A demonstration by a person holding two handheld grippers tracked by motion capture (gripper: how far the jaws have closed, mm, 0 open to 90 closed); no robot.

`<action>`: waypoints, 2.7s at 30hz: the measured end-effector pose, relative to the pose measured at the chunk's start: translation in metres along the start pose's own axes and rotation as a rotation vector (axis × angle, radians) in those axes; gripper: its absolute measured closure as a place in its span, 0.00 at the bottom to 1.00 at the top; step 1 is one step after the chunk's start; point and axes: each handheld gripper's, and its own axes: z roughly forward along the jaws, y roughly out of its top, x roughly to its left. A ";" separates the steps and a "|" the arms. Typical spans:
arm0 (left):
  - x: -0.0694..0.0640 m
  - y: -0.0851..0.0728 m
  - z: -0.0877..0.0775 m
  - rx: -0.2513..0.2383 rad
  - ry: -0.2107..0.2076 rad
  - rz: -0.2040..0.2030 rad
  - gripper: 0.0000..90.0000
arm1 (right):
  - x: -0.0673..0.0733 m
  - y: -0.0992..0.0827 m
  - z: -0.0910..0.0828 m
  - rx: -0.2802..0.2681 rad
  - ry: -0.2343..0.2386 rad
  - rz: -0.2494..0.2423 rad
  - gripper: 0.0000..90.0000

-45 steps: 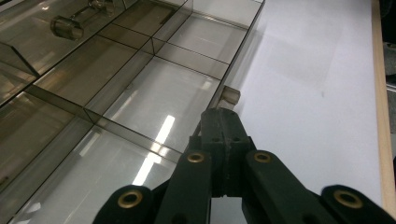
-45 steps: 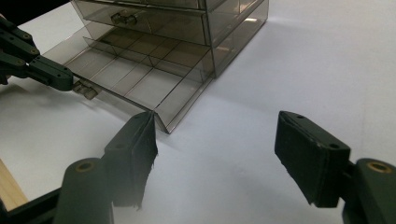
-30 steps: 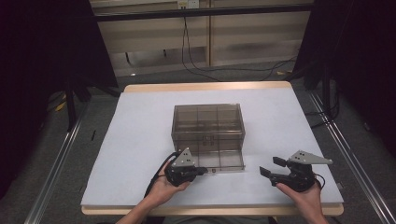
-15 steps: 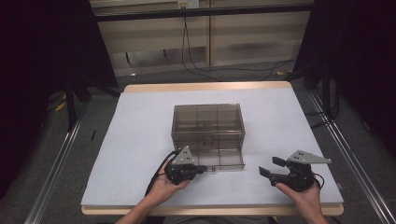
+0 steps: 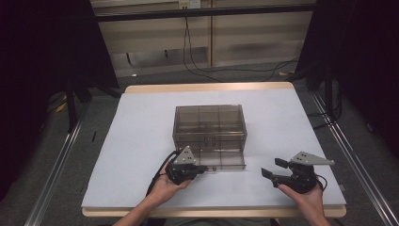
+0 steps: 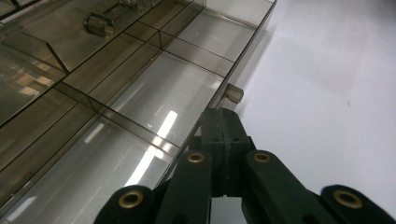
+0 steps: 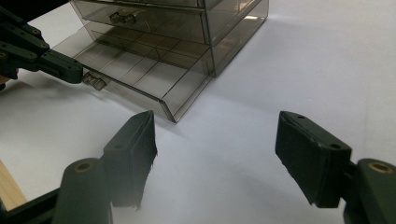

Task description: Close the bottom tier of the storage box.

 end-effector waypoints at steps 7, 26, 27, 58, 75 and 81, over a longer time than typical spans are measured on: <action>0.001 0.001 0.000 -0.001 0.001 0.001 1.00 | 0.000 0.000 0.000 0.001 0.000 0.002 0.32; 0.003 0.003 0.003 -0.015 0.029 -0.032 1.00 | 0.000 0.000 0.001 0.007 0.006 -0.001 0.32; 0.003 0.004 0.002 -0.008 0.030 -0.028 1.00 | 0.000 0.000 0.001 0.007 0.006 -0.001 0.32; 0.010 0.010 0.006 -0.028 0.055 -0.066 1.00 | 0.000 0.000 0.003 0.013 0.006 0.003 0.32; 0.015 0.010 0.008 -0.036 0.086 -0.071 1.00 | 0.001 0.000 0.003 0.016 0.007 0.000 0.32; 0.018 0.011 0.009 -0.042 0.086 -0.075 1.00 | 0.000 0.000 0.003 0.014 0.005 -0.001 0.32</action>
